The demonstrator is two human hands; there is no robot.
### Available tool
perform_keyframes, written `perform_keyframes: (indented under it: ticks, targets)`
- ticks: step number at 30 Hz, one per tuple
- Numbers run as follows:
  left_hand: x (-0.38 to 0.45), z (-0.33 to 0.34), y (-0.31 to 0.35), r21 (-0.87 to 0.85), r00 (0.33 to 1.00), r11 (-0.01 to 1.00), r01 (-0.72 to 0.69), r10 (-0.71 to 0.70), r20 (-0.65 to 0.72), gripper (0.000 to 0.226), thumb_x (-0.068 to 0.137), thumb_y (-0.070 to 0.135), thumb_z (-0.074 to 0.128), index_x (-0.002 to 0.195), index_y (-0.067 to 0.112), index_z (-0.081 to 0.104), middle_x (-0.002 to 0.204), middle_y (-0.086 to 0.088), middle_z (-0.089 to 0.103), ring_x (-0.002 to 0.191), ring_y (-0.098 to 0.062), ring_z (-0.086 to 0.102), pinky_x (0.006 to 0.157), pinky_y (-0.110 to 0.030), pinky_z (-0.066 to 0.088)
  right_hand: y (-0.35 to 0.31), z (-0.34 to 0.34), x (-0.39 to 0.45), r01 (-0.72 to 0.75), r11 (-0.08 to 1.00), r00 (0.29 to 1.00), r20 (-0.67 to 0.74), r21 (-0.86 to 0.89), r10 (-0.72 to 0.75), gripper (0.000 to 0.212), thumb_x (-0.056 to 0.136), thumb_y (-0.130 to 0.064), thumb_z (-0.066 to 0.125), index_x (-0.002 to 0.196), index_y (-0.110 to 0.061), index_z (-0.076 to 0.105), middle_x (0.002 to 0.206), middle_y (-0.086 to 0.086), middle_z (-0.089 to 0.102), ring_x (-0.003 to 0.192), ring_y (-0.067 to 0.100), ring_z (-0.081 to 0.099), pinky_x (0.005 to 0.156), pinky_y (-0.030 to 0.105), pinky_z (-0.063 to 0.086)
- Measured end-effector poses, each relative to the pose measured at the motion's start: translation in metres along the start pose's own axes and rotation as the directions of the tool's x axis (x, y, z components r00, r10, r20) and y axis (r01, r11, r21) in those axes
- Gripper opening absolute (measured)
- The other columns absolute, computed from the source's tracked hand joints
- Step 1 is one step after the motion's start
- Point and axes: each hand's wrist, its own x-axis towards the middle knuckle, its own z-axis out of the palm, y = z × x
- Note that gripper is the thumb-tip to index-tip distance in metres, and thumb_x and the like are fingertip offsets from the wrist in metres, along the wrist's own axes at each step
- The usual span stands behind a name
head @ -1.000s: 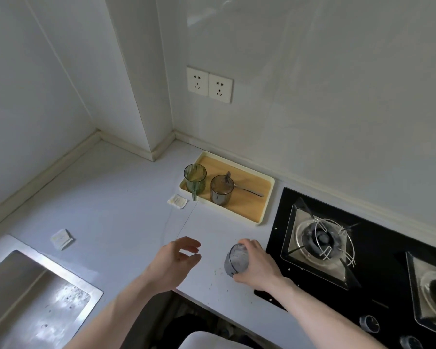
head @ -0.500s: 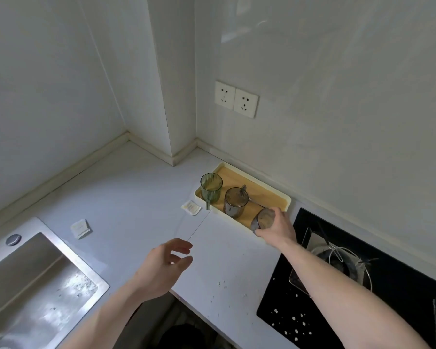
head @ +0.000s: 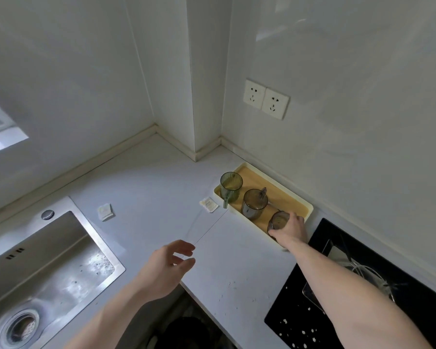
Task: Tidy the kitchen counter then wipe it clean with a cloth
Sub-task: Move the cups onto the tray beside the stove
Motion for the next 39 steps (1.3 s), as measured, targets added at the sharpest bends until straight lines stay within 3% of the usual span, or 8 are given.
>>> perform_keyframes:
  ticks: [4,8,11,14,17,23,33,39]
  targets:
    - [-0.002,0.0,-0.005,-0.003,1.0,1.0,0.007,-0.007,-0.007,0.019,0.096,0.037,0.062,0.115,0.042,0.063,0.114,0.023,0.067,0.094,0.002,0.068,0.076,-0.014,0.05,-0.002,0.002,0.0,0.009,0.999,0.999,0.034,0.032,-0.01,0.099,0.077,-0.038,0.086,0.155,-0.019,0.028,0.157,0.009,0.031,0.13,0.034,0.053,0.092,0.04,0.054]
    - [-0.002,-0.002,-0.009,0.006,1.0,1.0,-0.004,0.004,0.003,0.019,0.096,0.038,0.062,0.114,0.042,0.063,0.113,0.023,0.067,0.093,0.004,0.068,0.075,-0.013,0.049,0.001,0.001,-0.006,0.025,0.996,0.999,0.024,0.083,-0.027,0.099,0.079,-0.04,0.083,0.158,-0.02,0.025,0.161,0.008,0.024,0.14,0.032,0.043,0.1,0.042,0.052]
    - [-0.002,-0.004,-0.015,0.001,1.0,1.0,-0.005,0.005,0.015,0.019,0.096,0.037,0.062,0.114,0.041,0.064,0.113,0.022,0.067,0.092,0.005,0.067,0.075,-0.014,0.05,0.004,0.005,-0.027,0.06,0.989,0.997,-0.055,0.137,-0.053,0.097,0.081,-0.04,0.081,0.158,-0.021,0.025,0.164,0.006,0.017,0.15,0.031,0.024,0.111,0.047,0.041]
    - [-0.002,-0.006,-0.022,0.021,0.999,1.0,-0.016,0.015,0.041,0.019,0.096,0.037,0.062,0.115,0.041,0.064,0.113,0.022,0.067,0.092,0.005,0.067,0.075,-0.014,0.05,0.004,0.012,-0.067,0.135,0.976,0.981,-0.164,0.173,-0.106,0.091,0.082,-0.035,0.08,0.156,-0.021,0.028,0.165,0.001,0.014,0.152,0.029,0.013,0.113,0.05,0.041]
    - [-0.001,-0.01,-0.027,0.035,0.997,0.999,-0.04,0.037,0.065,0.02,0.096,0.036,0.062,0.115,0.04,0.063,0.113,0.021,0.067,0.091,0.006,0.067,0.077,-0.015,0.051,-0.005,0.019,-0.114,0.188,0.946,0.975,-0.167,0.263,-0.147,0.083,0.084,-0.031,0.079,0.153,-0.024,0.033,0.165,-0.005,0.014,0.152,0.024,0.015,0.112,0.045,0.039]
    - [-0.001,-0.021,-0.042,0.127,0.983,0.984,-0.123,0.104,0.149,0.024,0.097,0.035,0.06,0.12,0.039,0.061,0.115,0.023,0.064,0.091,0.008,0.067,0.078,-0.016,0.053,-0.023,0.031,-0.197,0.186,0.917,0.98,0.002,0.353,-0.199,0.068,0.092,-0.031,0.071,0.15,-0.031,0.036,0.16,-0.011,0.018,0.15,0.011,0.021,0.108,0.022,0.028]
    - [-0.011,-0.025,-0.076,0.195,0.934,0.94,-0.28,0.22,0.28,0.026,0.094,0.032,0.059,0.12,0.035,0.062,0.11,0.018,0.069,0.091,0.012,0.062,0.07,-0.003,0.045,-0.028,0.05,-0.286,0.078,0.936,0.987,0.103,0.342,-0.12,0.055,0.091,-0.039,0.068,0.141,-0.036,0.045,0.15,-0.021,0.031,0.141,-0.003,0.032,0.111,0.021,0.029]
    - [-0.029,-0.025,-0.113,0.255,0.888,0.907,-0.336,0.215,0.406,0.03,0.092,0.037,0.059,0.122,0.038,0.062,0.118,0.015,0.067,0.099,-0.002,0.067,0.09,-0.026,0.055,-0.022,0.082,-0.347,-0.009,0.927,0.986,0.155,0.374,-0.053,0.052,0.091,-0.045,0.067,0.138,-0.042,0.046,0.145,-0.029,0.032,0.136,-0.006,0.034,0.116,0.03,0.035]
